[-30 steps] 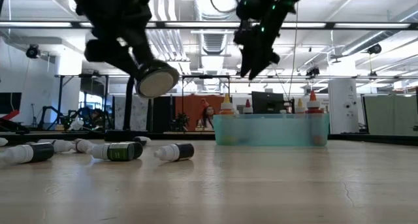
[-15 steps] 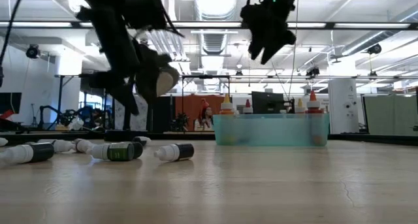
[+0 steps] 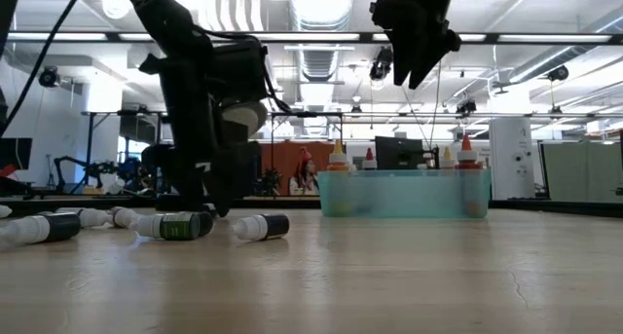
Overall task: Pick & Place food coloring
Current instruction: Put the violet food coloring bottle into the green bin
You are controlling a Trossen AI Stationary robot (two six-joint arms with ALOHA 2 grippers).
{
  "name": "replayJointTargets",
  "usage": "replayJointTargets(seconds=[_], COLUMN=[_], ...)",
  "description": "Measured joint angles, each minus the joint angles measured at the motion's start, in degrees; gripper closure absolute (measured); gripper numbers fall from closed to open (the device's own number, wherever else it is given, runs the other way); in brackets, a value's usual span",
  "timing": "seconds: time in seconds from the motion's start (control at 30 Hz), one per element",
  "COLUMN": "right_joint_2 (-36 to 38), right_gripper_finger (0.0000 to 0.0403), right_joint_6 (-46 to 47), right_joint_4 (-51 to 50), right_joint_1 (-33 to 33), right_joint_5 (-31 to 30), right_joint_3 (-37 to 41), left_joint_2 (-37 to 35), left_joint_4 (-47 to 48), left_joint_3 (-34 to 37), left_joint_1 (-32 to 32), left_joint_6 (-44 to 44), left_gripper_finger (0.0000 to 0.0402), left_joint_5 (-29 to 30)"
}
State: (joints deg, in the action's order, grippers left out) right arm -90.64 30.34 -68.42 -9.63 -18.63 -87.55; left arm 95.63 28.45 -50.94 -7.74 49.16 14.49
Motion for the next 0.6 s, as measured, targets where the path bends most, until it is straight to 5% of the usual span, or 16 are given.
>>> replayJointTargets(seconds=[0.3,0.4,0.6], right_joint_2=[-0.21,0.96,9.19], right_gripper_finger=[0.0183,0.0183,0.0184], right_joint_6=[-0.38,-0.88,0.6], right_joint_4=[-0.94,-1.14,-1.91], right_joint_1=[0.13,0.5,1.14], right_joint_5=[-1.1,-1.5,-7.37], right_joint_3=[1.83,2.19,3.76], left_joint_2=[0.4,-2.37,-9.75], left_joint_4=[-5.36,-6.57,-8.81], left_joint_3=[0.3,-1.7,-11.32], left_joint_1=[-0.07,0.76,2.13], left_joint_6=[-1.14,-0.75,-5.82], left_gripper_finger=[0.0359,0.0367,0.0367], left_joint_5=[4.57,2.54,7.66])
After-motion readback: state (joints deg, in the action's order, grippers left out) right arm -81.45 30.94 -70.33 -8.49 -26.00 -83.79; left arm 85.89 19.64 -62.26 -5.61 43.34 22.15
